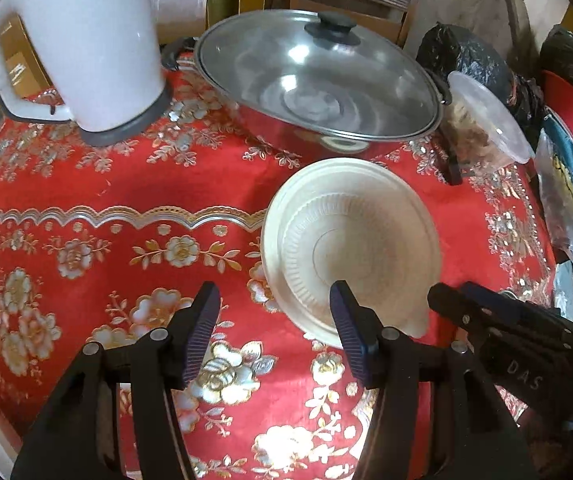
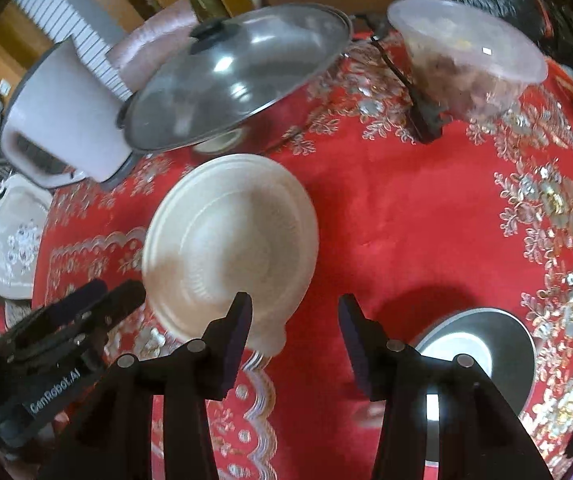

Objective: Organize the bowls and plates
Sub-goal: 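Move both grippers to the beige plastic bowl beside the steel pot, then close both grippers on the beige bowl rim and lift it, then carry the beige bowl with both grippers over the plate stack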

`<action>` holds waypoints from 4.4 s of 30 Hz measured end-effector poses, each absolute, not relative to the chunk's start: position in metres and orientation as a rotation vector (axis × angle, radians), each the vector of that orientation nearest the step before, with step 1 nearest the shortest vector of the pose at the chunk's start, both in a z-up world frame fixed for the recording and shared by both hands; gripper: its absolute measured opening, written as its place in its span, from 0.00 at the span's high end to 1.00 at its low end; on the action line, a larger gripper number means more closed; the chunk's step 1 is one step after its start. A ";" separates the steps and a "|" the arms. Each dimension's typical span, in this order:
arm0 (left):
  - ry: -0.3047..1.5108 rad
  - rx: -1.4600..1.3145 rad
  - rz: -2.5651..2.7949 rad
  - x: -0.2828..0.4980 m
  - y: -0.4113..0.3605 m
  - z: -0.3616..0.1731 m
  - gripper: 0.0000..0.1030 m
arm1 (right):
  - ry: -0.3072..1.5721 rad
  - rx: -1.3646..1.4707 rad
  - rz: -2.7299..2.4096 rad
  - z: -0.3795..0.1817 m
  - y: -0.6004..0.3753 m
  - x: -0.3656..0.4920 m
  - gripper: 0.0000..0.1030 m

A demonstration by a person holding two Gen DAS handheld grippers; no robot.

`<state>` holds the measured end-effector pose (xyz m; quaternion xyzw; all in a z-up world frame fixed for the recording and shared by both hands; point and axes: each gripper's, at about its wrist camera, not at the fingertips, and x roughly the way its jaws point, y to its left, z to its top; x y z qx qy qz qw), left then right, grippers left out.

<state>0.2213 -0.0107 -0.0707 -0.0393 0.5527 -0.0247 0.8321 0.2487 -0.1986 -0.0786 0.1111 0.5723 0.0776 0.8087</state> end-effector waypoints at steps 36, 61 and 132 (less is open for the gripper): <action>1.254 -0.086 0.004 0.184 0.015 -0.085 0.83 | 1.213 0.235 0.301 -0.072 -0.157 0.221 0.87; 1.150 -0.251 0.298 0.045 0.185 -0.033 0.83 | 1.183 -0.014 0.609 -0.024 0.033 0.112 0.83; 1.165 -0.336 0.540 -0.038 0.324 -0.068 0.83 | 1.256 -0.298 0.783 -0.060 0.211 0.044 0.76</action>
